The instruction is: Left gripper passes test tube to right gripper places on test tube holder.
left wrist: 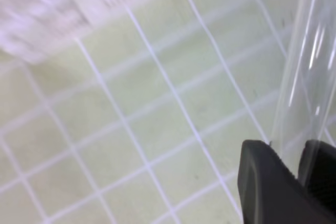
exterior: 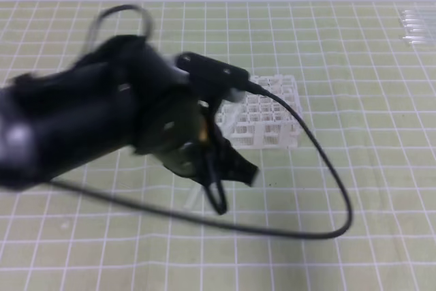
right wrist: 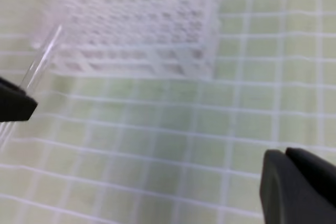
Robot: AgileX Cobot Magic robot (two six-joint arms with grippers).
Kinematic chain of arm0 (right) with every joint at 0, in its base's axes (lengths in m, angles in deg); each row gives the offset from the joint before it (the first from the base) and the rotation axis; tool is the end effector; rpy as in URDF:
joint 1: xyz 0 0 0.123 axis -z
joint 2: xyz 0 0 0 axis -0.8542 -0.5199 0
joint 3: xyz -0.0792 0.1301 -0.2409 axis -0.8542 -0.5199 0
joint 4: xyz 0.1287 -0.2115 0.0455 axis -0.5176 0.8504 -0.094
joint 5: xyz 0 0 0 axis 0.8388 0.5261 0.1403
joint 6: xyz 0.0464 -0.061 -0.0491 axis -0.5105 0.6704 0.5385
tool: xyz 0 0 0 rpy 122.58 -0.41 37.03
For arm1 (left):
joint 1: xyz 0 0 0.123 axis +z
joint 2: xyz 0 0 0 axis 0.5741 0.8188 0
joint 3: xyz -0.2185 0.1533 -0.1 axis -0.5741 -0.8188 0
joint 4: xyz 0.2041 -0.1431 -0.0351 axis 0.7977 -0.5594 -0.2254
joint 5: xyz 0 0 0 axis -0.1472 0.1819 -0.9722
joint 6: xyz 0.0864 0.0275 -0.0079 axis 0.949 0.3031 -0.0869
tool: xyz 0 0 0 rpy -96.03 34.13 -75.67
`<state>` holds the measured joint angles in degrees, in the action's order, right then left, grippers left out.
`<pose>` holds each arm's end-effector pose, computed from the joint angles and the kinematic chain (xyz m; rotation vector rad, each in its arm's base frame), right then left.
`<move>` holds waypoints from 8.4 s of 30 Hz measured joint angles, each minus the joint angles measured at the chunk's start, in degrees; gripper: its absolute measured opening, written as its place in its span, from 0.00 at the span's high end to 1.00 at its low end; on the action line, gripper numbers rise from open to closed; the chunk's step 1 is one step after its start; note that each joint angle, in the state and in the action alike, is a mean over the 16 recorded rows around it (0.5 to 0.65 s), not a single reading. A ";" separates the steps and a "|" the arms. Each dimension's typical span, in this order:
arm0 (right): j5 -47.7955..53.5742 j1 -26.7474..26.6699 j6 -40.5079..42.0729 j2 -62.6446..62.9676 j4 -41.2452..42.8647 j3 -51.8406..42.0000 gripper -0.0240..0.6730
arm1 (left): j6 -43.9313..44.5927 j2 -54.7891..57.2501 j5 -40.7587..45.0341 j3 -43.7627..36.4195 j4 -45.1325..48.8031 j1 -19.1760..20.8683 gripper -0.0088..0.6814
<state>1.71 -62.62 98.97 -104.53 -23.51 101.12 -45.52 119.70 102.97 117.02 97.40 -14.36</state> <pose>0.1237 0.0393 0.3140 -0.1402 2.1540 0.4833 0.2250 -0.2417 0.2757 0.7180 2.6030 -0.1509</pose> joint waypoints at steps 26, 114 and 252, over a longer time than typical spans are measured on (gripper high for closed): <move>-14.00 -17.50 18.34 -14.11 -16.73 14.20 0.99 | -46.52 -35.95 -53.11 -43.86 49.07 7.64 0.91; -63.34 -57.29 -2.41 -33.50 6.24 11.07 0.38 | -27.04 -36.00 -78.68 -44.05 42.39 10.82 0.94; -72.36 -40.86 14.93 -37.30 -0.35 10.03 0.84 | -85.89 -85.97 -50.60 -71.12 89.53 10.78 0.99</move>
<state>-70.65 -103.48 113.91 -141.82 -23.86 111.16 -131.41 33.73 52.37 45.90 186.93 -3.58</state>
